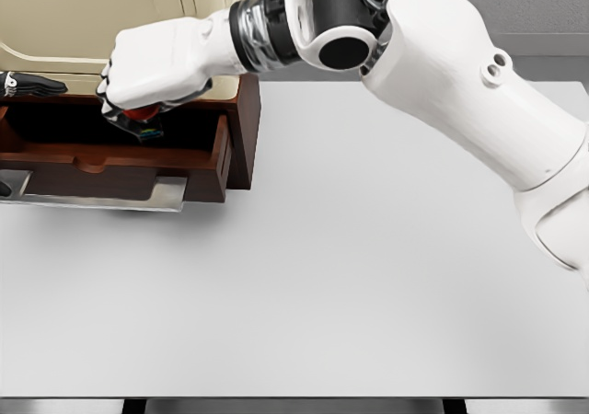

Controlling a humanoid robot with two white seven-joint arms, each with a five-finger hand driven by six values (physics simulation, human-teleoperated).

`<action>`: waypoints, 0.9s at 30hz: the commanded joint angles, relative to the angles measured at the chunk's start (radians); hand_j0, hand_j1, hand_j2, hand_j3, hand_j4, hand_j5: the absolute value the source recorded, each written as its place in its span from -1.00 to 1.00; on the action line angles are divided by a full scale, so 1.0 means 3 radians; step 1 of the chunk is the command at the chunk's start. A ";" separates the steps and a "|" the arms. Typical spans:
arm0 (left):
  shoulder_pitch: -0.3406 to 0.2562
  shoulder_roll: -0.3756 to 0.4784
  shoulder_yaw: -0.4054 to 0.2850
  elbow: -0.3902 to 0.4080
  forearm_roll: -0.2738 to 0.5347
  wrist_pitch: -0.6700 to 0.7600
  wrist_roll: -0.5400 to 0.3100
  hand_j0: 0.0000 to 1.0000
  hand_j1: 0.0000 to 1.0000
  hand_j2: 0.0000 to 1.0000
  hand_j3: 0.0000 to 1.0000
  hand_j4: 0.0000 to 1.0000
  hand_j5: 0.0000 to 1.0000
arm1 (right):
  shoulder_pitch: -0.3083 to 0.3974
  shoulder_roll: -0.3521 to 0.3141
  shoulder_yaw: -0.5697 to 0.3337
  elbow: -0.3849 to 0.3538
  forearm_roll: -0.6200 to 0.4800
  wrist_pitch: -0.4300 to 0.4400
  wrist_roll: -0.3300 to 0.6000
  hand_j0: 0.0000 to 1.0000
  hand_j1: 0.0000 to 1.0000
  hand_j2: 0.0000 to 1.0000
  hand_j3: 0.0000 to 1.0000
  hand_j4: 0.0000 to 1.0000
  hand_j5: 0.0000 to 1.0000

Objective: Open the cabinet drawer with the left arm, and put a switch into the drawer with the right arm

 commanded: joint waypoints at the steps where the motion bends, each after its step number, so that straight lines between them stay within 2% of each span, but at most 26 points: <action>1: 0.0000 0.0005 0.0007 0.0023 0.0025 0.0007 0.0001 0.99 0.99 0.99 0.99 0.99 0.99 | -0.0005 0.0092 0.0034 0.0154 -0.0003 0.0009 -0.0002 -0.23 -0.23 -0.23 -0.23 -0.23 -0.23; 8: 0.0005 0.0000 -0.0018 0.0089 0.0020 -0.0039 0.0001 1.00 1.00 1.00 1.00 1.00 1.00 | -0.0056 0.0199 0.0034 0.0436 0.0094 0.0009 -0.0002 -0.23 -0.23 -0.23 -0.23 -0.23 -0.23; 27: 0.0005 -0.0016 -0.0070 0.0094 -0.0021 -0.0059 0.0001 1.00 1.00 1.00 1.00 1.00 1.00 | -0.0113 0.0322 0.0075 0.0645 0.0166 0.0009 -0.0002 -0.20 -0.20 -0.20 -0.20 -0.20 -0.20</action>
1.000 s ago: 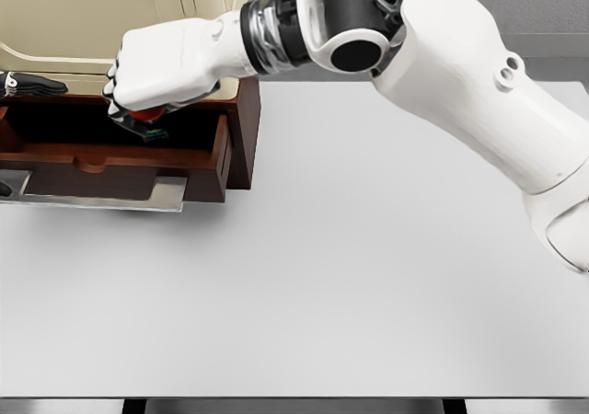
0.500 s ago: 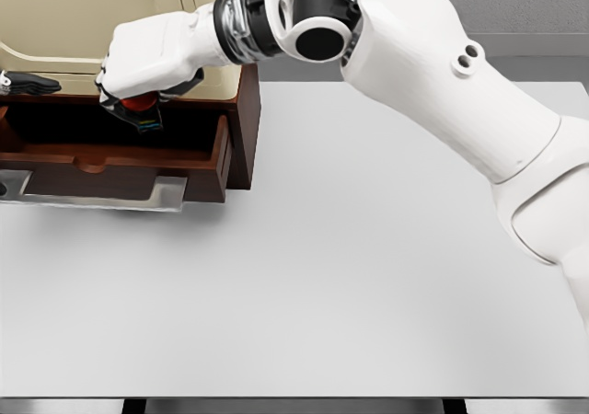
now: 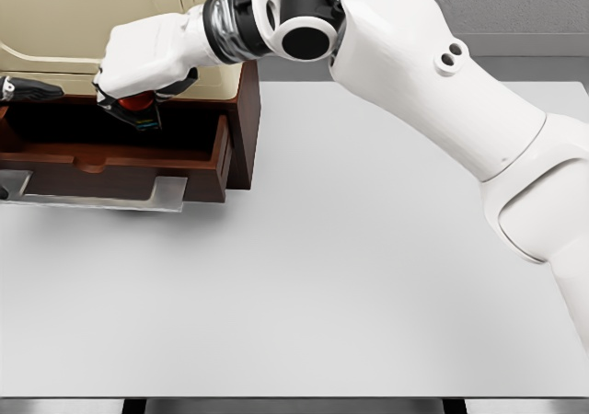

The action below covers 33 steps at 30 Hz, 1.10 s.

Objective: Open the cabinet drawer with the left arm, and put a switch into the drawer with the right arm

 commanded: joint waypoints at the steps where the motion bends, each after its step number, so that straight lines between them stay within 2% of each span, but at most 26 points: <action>1: 0.0000 0.0001 0.0001 0.0002 0.0010 0.0007 0.0001 1.00 1.00 1.00 1.00 1.00 1.00 | 0.0000 0.0000 -0.0004 0.0052 0.0026 0.0009 -0.0002 -0.18 -0.18 -0.18 -0.18 -0.18 -0.18; 4: 0.0000 -0.0005 0.0001 0.0002 0.0010 0.0007 0.0001 1.00 1.00 1.00 1.00 1.00 1.00 | 0.0000 0.0000 -0.0004 0.0057 0.0026 0.0009 -0.0002 -0.12 -0.12 -0.12 -0.12 -0.12 -0.12; 5: 0.0000 -0.0005 0.0001 0.0002 0.0010 0.0007 0.0001 1.00 1.00 1.00 1.00 1.00 1.00 | 0.0000 0.0000 -0.0004 0.0052 0.0067 0.0009 -0.0002 0.12 0.12 0.12 0.12 0.12 0.12; 6: 0.0000 -0.0005 -0.0004 0.0002 0.0010 0.0007 0.0001 1.00 1.00 1.00 1.00 1.00 1.00 | 0.0000 0.0005 -0.0009 0.0052 0.0251 0.0009 -0.0002 0.68 0.68 0.68 0.68 0.68 0.68; 7: 0.0000 -0.0005 -0.0004 0.0002 0.0010 0.0007 0.0001 1.00 1.00 1.00 1.00 1.00 1.00 | 0.0000 0.0005 -0.0009 0.0052 0.0389 0.0009 -0.0002 1.00 1.00 1.00 1.00 1.00 1.00; 12: 0.0000 -0.0030 -0.0020 0.0002 -0.0020 0.0007 0.0001 1.00 1.00 1.00 1.00 1.00 1.00 | 0.0000 0.0097 0.0017 0.0052 0.0420 0.0009 -0.0002 1.00 1.00 1.00 1.00 1.00 1.00; 16: 0.0000 -0.0035 -0.0020 -0.0003 -0.0031 0.0007 0.0001 1.00 1.00 1.00 1.00 1.00 1.00 | -0.0005 0.0062 0.0006 -0.0004 0.0394 0.0009 -0.0002 1.00 1.00 1.00 1.00 1.00 1.00; 17: 0.0000 -0.0035 -0.0014 -0.0003 -0.0031 0.0007 0.0001 1.00 1.00 1.00 1.00 1.00 1.00 | 0.0026 -0.0055 0.0012 -0.0193 0.0384 0.0009 -0.0002 1.00 1.00 1.00 1.00 1.00 1.00; 21: -0.0005 -0.0061 0.0026 -0.0100 -0.0031 0.0018 0.0001 1.00 1.00 1.00 1.00 1.00 1.00 | 0.0240 -0.0945 -0.0152 -0.1318 0.0277 0.0009 -0.0002 1.00 1.00 1.00 1.00 1.00 1.00; 23: -0.0010 -0.0066 0.0032 -0.0213 -0.0031 0.0023 0.0001 1.00 1.00 1.00 1.00 1.00 1.00 | 0.0399 -0.1599 -0.0274 -0.1936 -0.0060 0.0009 -0.0002 1.00 1.00 1.00 1.00 1.00 1.00; 24: -0.0010 -0.0081 0.0037 -0.0269 -0.0026 0.0023 0.0001 1.00 1.00 1.00 1.00 1.00 1.00 | 0.0526 -0.1891 -0.0530 -0.2167 -0.0260 0.0009 -0.0002 1.00 1.00 1.00 1.00 1.00 1.00; 25: -0.0010 -0.0097 0.0057 -0.0325 -0.0020 0.0018 0.0001 1.00 1.00 1.00 1.00 1.00 1.00 | 0.0669 -0.2228 -0.0755 -0.2177 -0.0475 0.0009 -0.0002 1.00 1.00 1.00 1.00 1.00 1.00; 26: -0.0010 -0.0117 0.0057 -0.0356 -0.0020 0.0013 0.0001 1.00 1.00 1.00 1.00 1.00 1.00 | 0.0915 -0.2520 -0.0980 -0.2121 -0.0582 0.0009 -0.0002 1.00 1.00 1.00 1.00 1.00 1.00; 27: -0.0015 -0.0138 0.0057 -0.0376 -0.0020 0.0013 0.0001 1.00 1.00 1.00 1.00 1.00 1.00 | 0.1160 -0.2633 -0.1133 -0.2004 -0.0582 0.0009 -0.0002 1.00 1.00 1.00 1.00 1.00 1.00; 29: -0.0010 -0.0204 0.0057 -0.0463 -0.0015 0.0018 0.0001 1.00 1.00 1.00 1.00 1.00 1.00 | 0.1579 -0.2715 -0.1292 -0.1845 -0.0582 0.0009 -0.0002 1.00 1.00 1.00 1.00 1.00 1.00; 30: -0.0015 -0.0265 0.0062 -0.0464 -0.0010 0.0018 0.0001 1.00 1.00 1.00 1.00 1.00 1.00 | 0.1697 -0.2715 -0.1354 -0.1728 -0.0582 0.0009 -0.0002 1.00 1.00 1.00 1.00 1.00 1.00; 32: -0.0015 -0.0403 0.0093 -0.0464 -0.0010 0.0023 0.0001 1.00 1.00 1.00 1.00 1.00 1.00 | 0.1759 -0.2710 -0.1389 -0.1441 -0.0593 0.0009 -0.0002 1.00 1.00 1.00 1.00 1.00 1.00; 33: -0.0015 -0.0449 0.0098 -0.0464 -0.0010 0.0023 0.0001 1.00 1.00 1.00 1.00 1.00 1.00 | 0.1779 -0.2715 -0.1389 -0.1436 -0.0598 0.0009 -0.0002 1.00 1.00 1.00 1.00 1.00 1.00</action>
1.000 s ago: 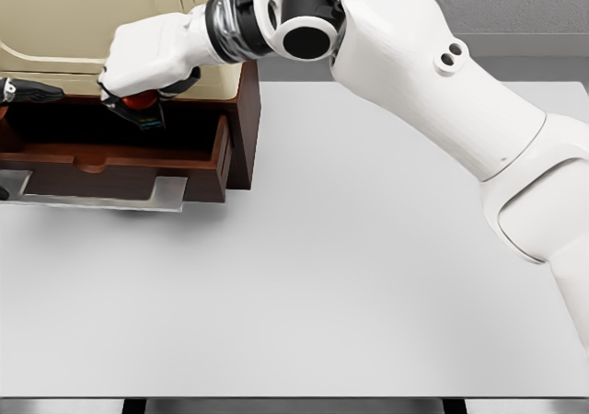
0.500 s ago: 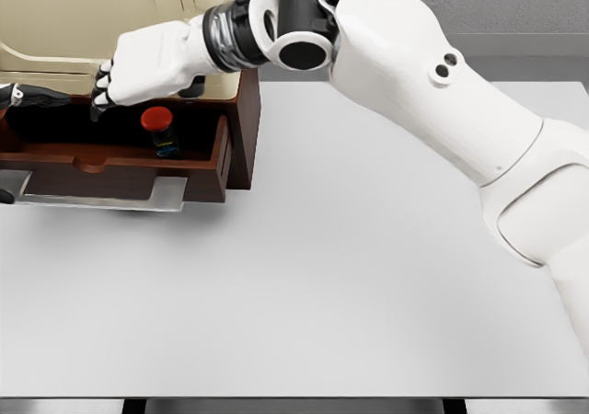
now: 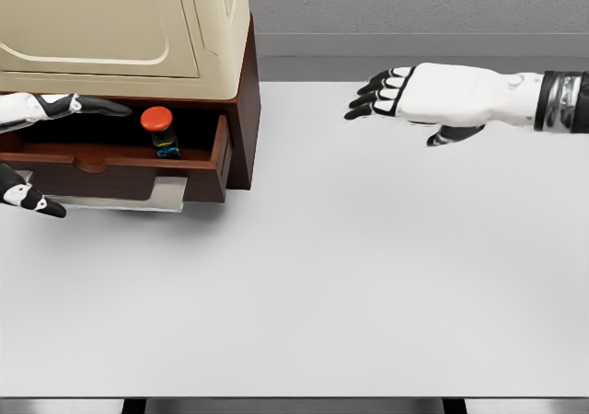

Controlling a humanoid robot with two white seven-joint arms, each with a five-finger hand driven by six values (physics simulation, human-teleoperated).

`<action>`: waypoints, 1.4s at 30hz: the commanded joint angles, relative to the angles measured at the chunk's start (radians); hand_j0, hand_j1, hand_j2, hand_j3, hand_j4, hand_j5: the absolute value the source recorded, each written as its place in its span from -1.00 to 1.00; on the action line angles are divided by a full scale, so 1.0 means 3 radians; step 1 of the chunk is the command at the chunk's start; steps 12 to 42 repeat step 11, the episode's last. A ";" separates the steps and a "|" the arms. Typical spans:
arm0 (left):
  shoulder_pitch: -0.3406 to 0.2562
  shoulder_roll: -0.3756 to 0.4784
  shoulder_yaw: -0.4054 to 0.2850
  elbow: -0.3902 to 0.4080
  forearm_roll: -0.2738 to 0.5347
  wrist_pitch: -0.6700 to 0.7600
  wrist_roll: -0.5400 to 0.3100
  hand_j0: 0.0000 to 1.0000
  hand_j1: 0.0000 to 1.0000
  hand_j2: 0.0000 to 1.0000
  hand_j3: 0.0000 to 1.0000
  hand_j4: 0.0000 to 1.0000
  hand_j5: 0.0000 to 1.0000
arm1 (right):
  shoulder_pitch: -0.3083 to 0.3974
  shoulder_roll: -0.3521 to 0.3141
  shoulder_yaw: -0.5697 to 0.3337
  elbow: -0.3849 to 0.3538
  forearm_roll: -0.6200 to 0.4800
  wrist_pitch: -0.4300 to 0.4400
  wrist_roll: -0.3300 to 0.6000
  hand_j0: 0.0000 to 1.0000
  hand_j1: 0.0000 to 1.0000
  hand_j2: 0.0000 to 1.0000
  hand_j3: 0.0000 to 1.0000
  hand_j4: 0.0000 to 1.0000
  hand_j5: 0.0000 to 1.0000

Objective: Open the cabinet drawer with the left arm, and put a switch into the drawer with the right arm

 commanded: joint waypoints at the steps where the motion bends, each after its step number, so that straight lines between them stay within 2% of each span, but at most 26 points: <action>1: 0.0001 -0.0169 0.0021 -0.0024 0.0033 0.0010 0.0001 1.00 1.00 1.00 1.00 1.00 1.00 | 0.0010 -0.0096 -0.0099 0.0146 -0.0108 0.0011 -0.0002 1.00 1.00 1.00 1.00 1.00 1.00; 9: 0.0001 -0.0226 0.0021 -0.0024 0.0028 0.0005 0.0001 1.00 1.00 1.00 1.00 1.00 1.00 | 0.0159 -0.0291 -0.0058 0.0223 -0.0159 0.0011 -0.0002 1.00 1.00 1.00 1.00 1.00 1.00; 42: 0.0001 -0.0221 0.0021 -0.0024 0.0018 0.0005 0.0001 1.00 1.00 1.00 1.00 1.00 1.00 | 0.0148 -0.0291 -0.0058 0.0244 -0.0159 0.0011 -0.0002 1.00 1.00 1.00 1.00 1.00 1.00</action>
